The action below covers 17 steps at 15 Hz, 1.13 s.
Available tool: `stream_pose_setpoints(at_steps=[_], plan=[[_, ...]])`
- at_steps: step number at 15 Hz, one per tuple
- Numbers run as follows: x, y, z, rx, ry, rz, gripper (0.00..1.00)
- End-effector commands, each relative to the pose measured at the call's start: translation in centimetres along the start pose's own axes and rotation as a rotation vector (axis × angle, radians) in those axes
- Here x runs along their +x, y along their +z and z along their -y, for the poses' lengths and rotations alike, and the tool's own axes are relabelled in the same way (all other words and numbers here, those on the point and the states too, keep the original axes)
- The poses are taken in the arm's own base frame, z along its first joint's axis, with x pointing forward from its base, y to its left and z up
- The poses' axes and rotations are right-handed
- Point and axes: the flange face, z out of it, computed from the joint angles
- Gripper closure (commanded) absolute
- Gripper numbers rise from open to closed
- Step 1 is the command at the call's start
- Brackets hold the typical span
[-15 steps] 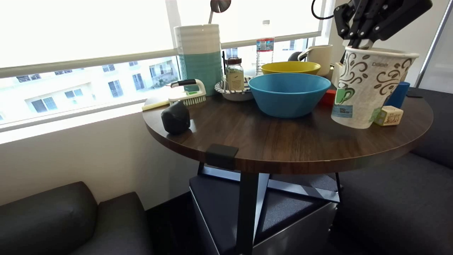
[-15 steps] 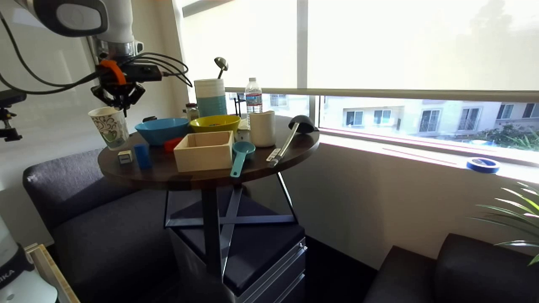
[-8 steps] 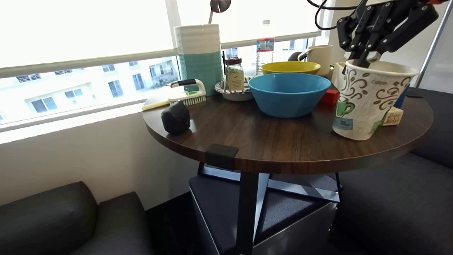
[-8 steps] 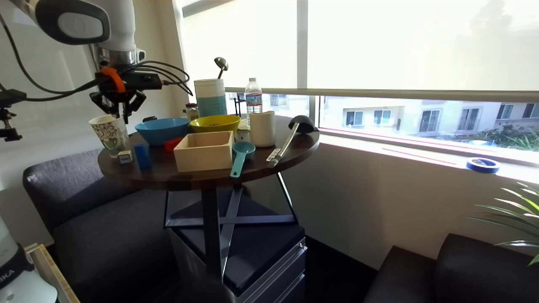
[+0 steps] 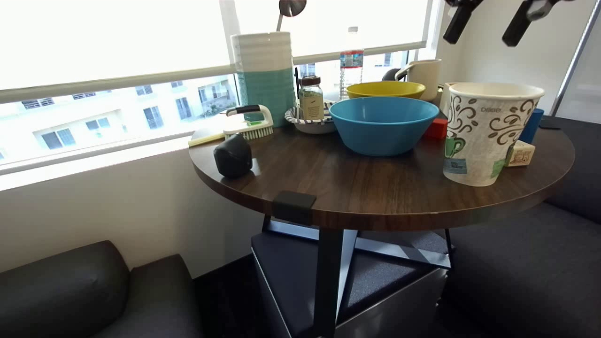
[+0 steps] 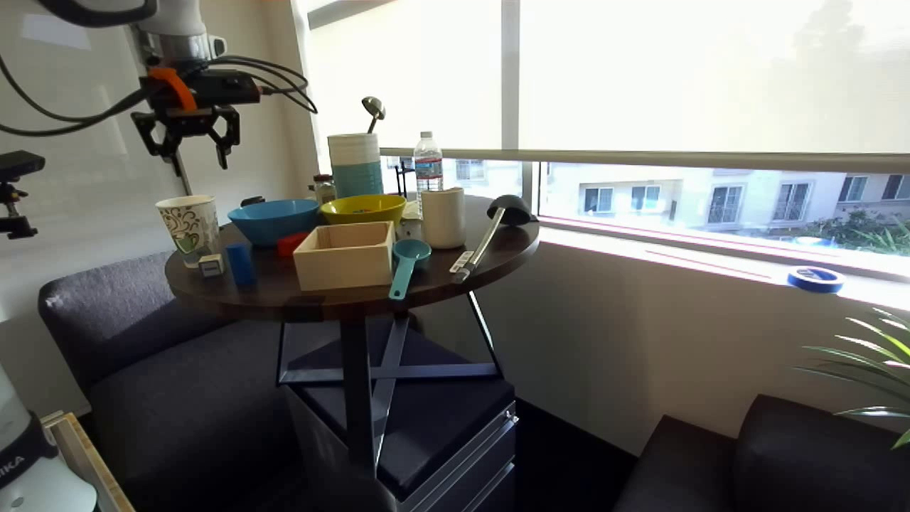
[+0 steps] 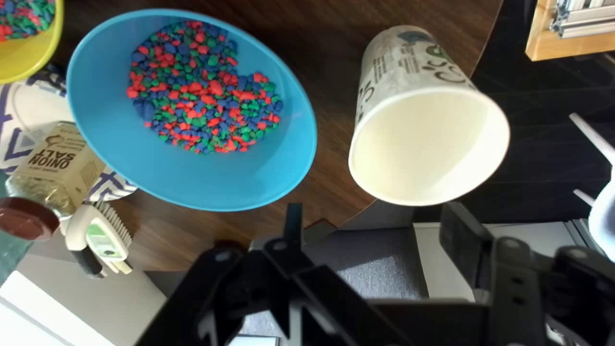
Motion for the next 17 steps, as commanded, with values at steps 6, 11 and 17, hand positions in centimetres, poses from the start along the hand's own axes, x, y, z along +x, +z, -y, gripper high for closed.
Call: stream_pose_setpoints(at_steps=[6, 11, 17], plan=[[2.6, -7.3, 3.7, -0.066, 0.28, 0.033, 0.0], [2.6, -7.6, 3.7, -0.08, 0.332, 0.004, 0.0], [2.5, -7.6, 3.7, -0.075, 0.337, -0.001, 0.0]])
